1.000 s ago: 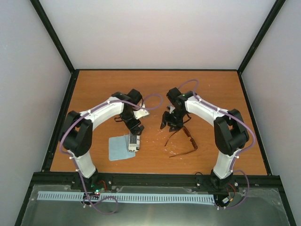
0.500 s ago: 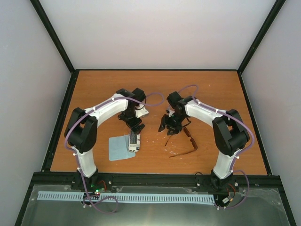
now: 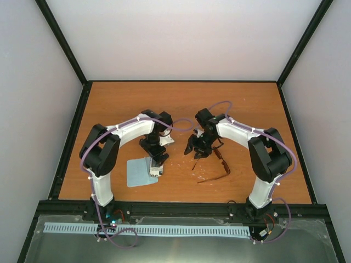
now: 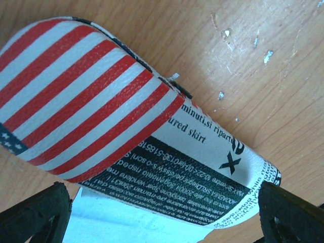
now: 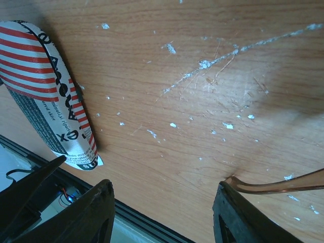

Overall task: Organize the sunglasses
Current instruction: Pick up the sunglasses case at the center of the board, then open the sunglasses case.

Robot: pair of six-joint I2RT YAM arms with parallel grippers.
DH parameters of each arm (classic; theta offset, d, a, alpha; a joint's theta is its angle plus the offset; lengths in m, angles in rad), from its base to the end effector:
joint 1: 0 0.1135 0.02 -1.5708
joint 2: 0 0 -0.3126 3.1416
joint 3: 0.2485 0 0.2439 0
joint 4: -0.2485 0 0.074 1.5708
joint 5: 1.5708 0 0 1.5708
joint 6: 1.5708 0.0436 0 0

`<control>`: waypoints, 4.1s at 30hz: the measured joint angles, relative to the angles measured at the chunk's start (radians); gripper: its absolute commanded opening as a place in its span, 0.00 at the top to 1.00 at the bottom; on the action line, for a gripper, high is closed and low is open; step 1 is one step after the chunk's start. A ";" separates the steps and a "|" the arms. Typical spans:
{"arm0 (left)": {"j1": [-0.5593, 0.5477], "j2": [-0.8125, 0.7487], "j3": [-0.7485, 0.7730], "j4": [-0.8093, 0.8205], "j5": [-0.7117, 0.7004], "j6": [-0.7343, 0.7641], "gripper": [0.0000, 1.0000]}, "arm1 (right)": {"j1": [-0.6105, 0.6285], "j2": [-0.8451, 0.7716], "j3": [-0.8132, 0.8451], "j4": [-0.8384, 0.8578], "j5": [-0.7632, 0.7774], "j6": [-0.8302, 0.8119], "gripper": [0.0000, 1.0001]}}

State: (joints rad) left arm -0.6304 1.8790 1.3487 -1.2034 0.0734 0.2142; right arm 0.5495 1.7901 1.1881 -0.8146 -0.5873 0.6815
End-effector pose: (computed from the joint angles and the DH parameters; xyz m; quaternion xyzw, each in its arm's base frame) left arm 0.2647 -0.1971 0.2276 -0.4055 -0.9097 0.0190 0.0871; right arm 0.2720 0.1949 0.2252 -0.0407 -0.9537 -0.2782 0.1064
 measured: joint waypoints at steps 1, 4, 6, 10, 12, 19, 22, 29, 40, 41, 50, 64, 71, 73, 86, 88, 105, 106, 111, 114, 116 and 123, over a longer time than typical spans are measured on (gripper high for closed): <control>-0.001 0.003 0.000 0.000 0.000 0.000 0.00 | 0.000 0.000 0.000 0.002 -0.001 0.000 0.48; -0.002 0.026 0.002 0.001 0.004 0.000 0.00 | 0.000 -0.003 -0.008 0.009 -0.002 0.001 0.48; -0.005 0.053 0.011 0.001 0.013 0.000 0.00 | -0.001 -0.010 -0.024 0.016 -0.003 0.005 0.49; -0.016 0.120 0.047 0.006 0.042 0.000 0.00 | -0.005 -0.025 -0.049 0.023 -0.005 0.017 0.49; -0.018 0.150 0.078 0.004 0.051 -0.002 0.00 | -0.007 -0.027 -0.055 0.028 -0.005 0.020 0.49; -0.018 0.188 0.174 0.003 0.073 -0.003 0.00 | -0.021 -0.045 -0.069 0.045 -0.008 0.025 0.50; -0.018 0.188 0.172 0.002 0.074 -0.002 0.00 | -0.024 -0.055 -0.080 0.049 -0.008 0.027 0.51; -0.018 0.159 0.112 0.003 0.030 -0.002 0.05 | -0.024 -0.072 -0.111 0.050 -0.008 0.038 0.52; -0.019 0.148 0.108 0.017 -0.069 0.009 0.28 | -0.024 -0.102 -0.132 0.061 -0.008 0.045 0.54; -0.019 0.147 0.113 0.017 -0.074 0.009 0.28 | -0.024 -0.103 -0.136 0.064 -0.008 0.045 0.55; -0.019 0.126 0.153 0.018 -0.045 0.010 0.47 | -0.024 -0.103 -0.150 0.076 -0.008 0.049 0.56; 0.110 0.113 0.415 -0.027 0.671 0.090 0.55 | -0.187 -0.438 -0.311 0.320 -0.100 -0.121 0.25; 0.150 0.114 0.514 -0.079 0.968 0.153 0.55 | -0.302 -0.660 -0.380 0.581 -0.273 -0.044 0.19; 0.147 0.115 0.531 -0.081 1.028 0.163 0.54 | -0.299 -0.644 -0.384 0.647 -0.313 -0.013 0.19; 0.143 0.115 0.547 -0.097 1.195 0.190 0.53 | -0.289 -0.557 -0.420 1.065 -0.488 0.204 0.18; 0.143 0.115 0.547 -0.097 1.214 0.193 0.52 | -0.281 -0.557 -0.444 1.136 -0.522 0.249 0.18; 0.143 0.115 0.588 -0.100 1.320 0.196 0.50 | -0.182 -0.566 -0.478 1.224 -0.602 0.306 0.30; 0.143 0.115 0.588 -0.100 1.325 0.196 0.50 | -0.181 -0.566 -0.478 1.229 -0.602 0.307 0.30; 0.143 0.115 0.588 -0.101 1.348 0.196 0.50 | -0.179 -0.558 -0.478 1.262 -0.602 0.324 0.29; 0.143 0.115 0.588 -0.101 1.355 0.197 0.50 | -0.177 -0.546 -0.478 1.300 -0.603 0.344 0.29; 0.143 0.115 0.588 -0.101 1.358 0.196 0.50 | -0.175 -0.535 -0.478 1.321 -0.603 0.356 0.30; 0.146 0.115 0.588 -0.109 1.361 0.185 0.46 | -0.172 -0.509 -0.478 1.386 -0.607 0.378 0.66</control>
State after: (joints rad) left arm -0.4847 1.9942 1.9366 -1.3121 1.4349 0.3996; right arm 0.3775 1.2812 0.7101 0.5713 -1.1946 1.0592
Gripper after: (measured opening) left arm 0.667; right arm 0.495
